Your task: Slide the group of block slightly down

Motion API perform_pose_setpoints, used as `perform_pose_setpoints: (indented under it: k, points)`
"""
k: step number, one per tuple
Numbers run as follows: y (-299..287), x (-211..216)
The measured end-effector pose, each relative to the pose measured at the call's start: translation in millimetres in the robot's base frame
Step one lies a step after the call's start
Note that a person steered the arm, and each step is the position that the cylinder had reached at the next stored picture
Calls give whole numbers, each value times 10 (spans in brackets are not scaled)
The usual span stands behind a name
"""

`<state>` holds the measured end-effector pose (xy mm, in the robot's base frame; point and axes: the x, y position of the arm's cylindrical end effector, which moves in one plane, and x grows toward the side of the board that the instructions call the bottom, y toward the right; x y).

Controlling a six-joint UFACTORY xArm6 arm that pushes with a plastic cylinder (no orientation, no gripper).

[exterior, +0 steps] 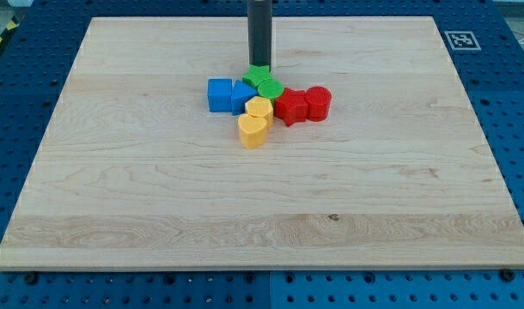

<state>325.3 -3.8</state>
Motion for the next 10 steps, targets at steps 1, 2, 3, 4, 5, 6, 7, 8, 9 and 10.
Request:
perform_pose_setpoints:
  k: [1,2,3,4,5,6,7,8,9,10]
  points:
    - [120,40]
    - [211,83]
    - [252,90]
    - [254,90]
    - [254,91]
    - [254,124]
    - [242,132]
    - [118,132]
    - [-121,132]
    - [-353,177]
